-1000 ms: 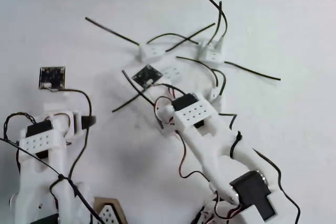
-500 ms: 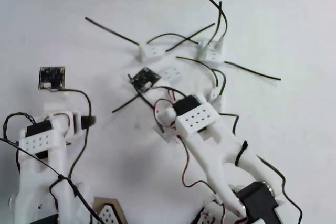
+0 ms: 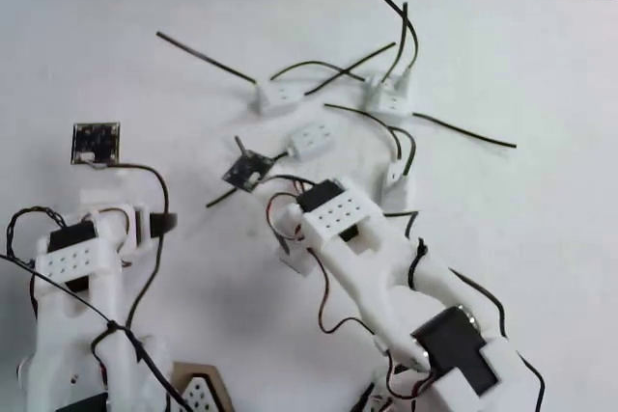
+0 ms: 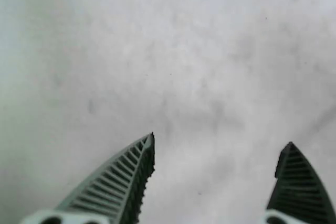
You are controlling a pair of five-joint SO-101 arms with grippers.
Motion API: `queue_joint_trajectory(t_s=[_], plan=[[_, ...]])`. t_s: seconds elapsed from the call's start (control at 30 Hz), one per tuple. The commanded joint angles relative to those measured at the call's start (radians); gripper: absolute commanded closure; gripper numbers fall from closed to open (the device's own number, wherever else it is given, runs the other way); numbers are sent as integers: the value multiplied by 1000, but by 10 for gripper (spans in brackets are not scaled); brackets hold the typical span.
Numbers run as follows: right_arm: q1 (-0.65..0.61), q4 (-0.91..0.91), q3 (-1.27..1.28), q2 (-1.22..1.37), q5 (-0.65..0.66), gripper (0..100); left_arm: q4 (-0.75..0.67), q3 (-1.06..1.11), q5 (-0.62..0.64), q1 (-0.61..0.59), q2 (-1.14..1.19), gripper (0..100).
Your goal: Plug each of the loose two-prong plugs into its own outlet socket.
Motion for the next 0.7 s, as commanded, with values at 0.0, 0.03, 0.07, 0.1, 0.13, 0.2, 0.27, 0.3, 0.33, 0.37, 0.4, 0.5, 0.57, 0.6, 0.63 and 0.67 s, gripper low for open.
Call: queue_joint_trajectory(t_s=[0.0,0.03,0.07,0.1,0.13,0.2,0.27,0.3,0.33,0.37,0.4,0.5,0.57,0.6,0.63,0.67], plan=[[16,-13,-28,22,11,897,-17,0,2,-10,-25,642],[21,-19,-28,24,11,897,-17,0,2,-10,-25,642],[24,-24,-28,24,11,897,-17,0,2,-10,-25,642],[31,-24,-28,25,11,897,-17,0,2,-10,-25,642],[39,-24,-28,27,11,897,-17,0,0,-10,-25,642],[51,-24,-28,33,12,896,-15,0,0,-10,-25,642],[67,-24,-21,35,32,895,-15,0,0,-10,-25,642],[73,-21,-21,35,40,895,-15,0,0,-10,-25,642],[81,-21,-21,35,43,895,-15,0,0,-10,-25,642],[88,-22,-21,35,44,894,-15,0,0,-10,-25,642],[97,-24,-21,35,44,894,-15,0,0,-10,-25,642],[113,-24,-21,36,46,893,-15,0,0,-10,-25,642],[113,-24,-21,53,46,893,-15,0,0,-10,-25,642],[110,-24,-25,74,46,893,-15,0,0,-10,-25,642],[107,-24,-28,102,46,893,-15,0,0,-10,-25,642],[105,-24,-34,131,46,893,-15,0,0,-10,-25,642]])
